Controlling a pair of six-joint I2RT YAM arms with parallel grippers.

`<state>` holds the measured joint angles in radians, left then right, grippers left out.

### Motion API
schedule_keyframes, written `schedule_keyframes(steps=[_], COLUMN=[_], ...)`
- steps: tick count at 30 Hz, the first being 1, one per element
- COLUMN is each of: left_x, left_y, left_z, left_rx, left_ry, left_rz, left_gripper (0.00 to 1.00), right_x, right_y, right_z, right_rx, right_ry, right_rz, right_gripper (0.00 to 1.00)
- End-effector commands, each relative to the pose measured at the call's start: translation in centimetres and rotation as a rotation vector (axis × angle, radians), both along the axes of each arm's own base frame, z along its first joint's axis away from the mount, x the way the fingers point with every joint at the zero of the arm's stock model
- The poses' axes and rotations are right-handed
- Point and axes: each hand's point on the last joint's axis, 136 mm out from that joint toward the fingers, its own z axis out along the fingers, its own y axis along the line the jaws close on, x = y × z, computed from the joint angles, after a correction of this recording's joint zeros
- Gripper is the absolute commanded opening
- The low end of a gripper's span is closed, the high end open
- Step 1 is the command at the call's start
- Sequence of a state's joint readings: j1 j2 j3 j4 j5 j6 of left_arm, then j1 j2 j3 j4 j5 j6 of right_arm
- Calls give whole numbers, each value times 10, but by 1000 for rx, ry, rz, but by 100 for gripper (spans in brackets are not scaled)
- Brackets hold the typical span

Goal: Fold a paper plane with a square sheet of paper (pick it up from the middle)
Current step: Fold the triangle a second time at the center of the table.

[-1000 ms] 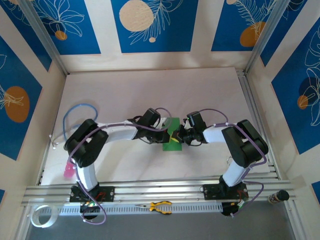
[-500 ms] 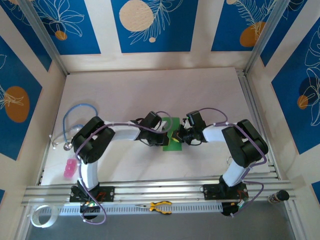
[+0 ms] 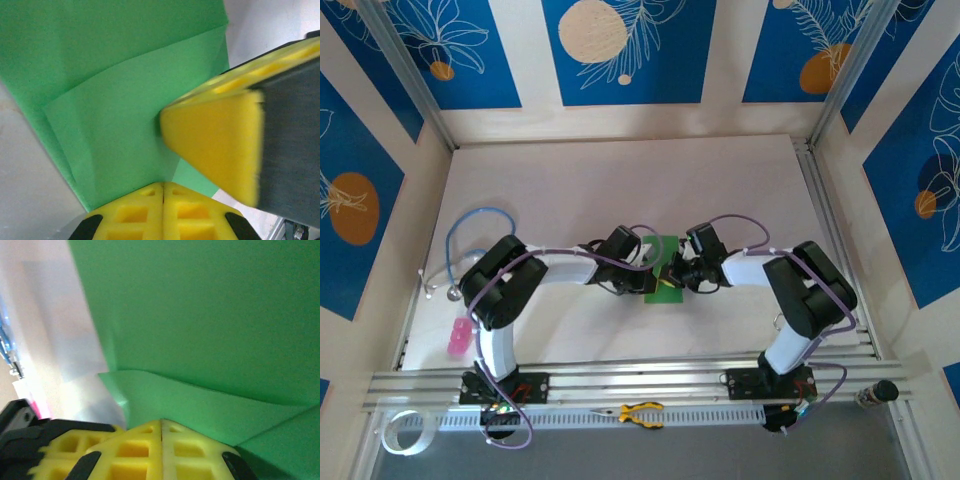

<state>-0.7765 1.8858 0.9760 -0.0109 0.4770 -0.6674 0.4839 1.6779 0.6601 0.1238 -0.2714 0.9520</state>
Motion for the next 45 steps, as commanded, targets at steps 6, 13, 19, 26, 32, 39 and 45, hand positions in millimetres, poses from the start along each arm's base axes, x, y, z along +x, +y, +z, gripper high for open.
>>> schedule_keyframes(steps=[6,13,19,26,32,39,45], left_x=[-30,-33,-33,-32,-31,-32,-33], left_y=[37,37,37,36,35,35,36], left_z=[-44,-47,-46,-44,-44,-43,-44], left_rx=[195,189,188,183,185,182,183], left_ry=[100,114,113,110,109,110,113], left_rz=[-2,-4,-2,-1,0,-3,-2], left_gripper=[0,0,0,0,0,0,0], right_x=[16,37,49,34,5,4,12], right_y=[-37,-57,-51,-27,-6,-15,-36], right_z=[-17,-17,15,55,28,-3,-13], right_rx=[-73,-88,14,91,59,34,11], right_ry=[-13,-89,-196,-269,-183,-102,-85], right_rz=[-108,-157,-145,-29,33,-13,-74], right_gripper=[0,0,0,0,0,0,0])
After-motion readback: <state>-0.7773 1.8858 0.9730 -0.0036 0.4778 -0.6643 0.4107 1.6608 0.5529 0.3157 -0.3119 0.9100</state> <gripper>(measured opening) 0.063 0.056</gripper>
